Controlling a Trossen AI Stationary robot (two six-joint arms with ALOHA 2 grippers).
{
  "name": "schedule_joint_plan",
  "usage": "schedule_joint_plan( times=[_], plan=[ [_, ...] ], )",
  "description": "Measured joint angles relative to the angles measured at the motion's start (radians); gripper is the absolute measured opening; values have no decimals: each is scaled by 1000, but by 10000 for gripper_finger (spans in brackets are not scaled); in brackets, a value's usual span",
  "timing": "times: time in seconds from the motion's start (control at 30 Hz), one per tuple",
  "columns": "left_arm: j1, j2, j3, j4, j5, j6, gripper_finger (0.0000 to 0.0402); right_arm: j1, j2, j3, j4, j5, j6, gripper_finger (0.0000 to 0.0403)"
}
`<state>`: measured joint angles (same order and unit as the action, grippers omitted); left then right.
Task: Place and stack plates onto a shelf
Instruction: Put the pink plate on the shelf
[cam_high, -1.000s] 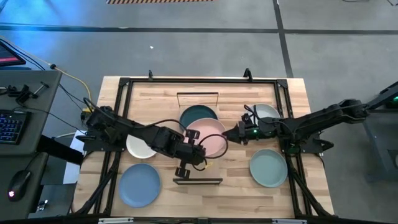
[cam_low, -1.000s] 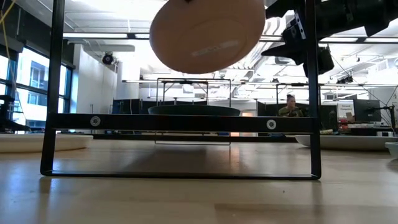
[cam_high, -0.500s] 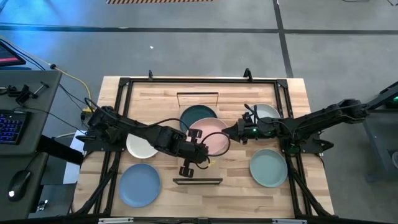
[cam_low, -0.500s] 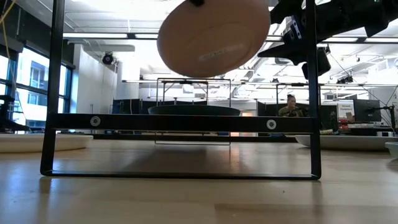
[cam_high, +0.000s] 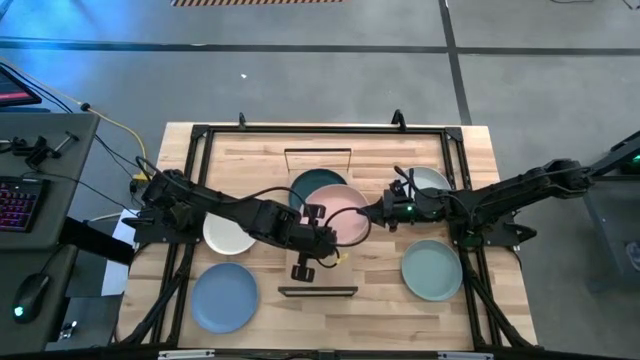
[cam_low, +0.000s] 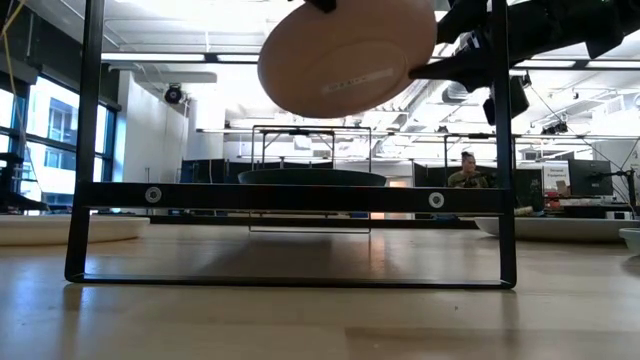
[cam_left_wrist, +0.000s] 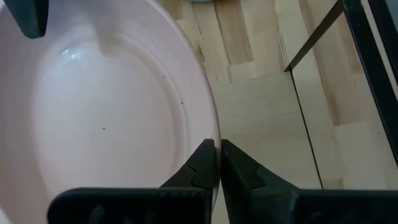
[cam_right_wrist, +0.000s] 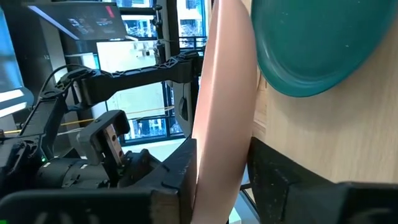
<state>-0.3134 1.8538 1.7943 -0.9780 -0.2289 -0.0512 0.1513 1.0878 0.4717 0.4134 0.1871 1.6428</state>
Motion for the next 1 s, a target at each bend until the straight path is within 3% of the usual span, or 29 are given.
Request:
schedule_joint_plan(
  times=[0.6, 0.8, 1.0],
  plan=[
    [25, -25, 2, -12, -14, -42, 113, 0, 0, 0, 3, 12, -5, 98],
    [48, -68, 15, -102, -44, -28, 130, 0, 0, 0, 5, 13, -10, 98],
    [67, -117, 32, -66, -73, -31, 131, 0, -1, 0, 13, 19, -13, 98]
  ],
)
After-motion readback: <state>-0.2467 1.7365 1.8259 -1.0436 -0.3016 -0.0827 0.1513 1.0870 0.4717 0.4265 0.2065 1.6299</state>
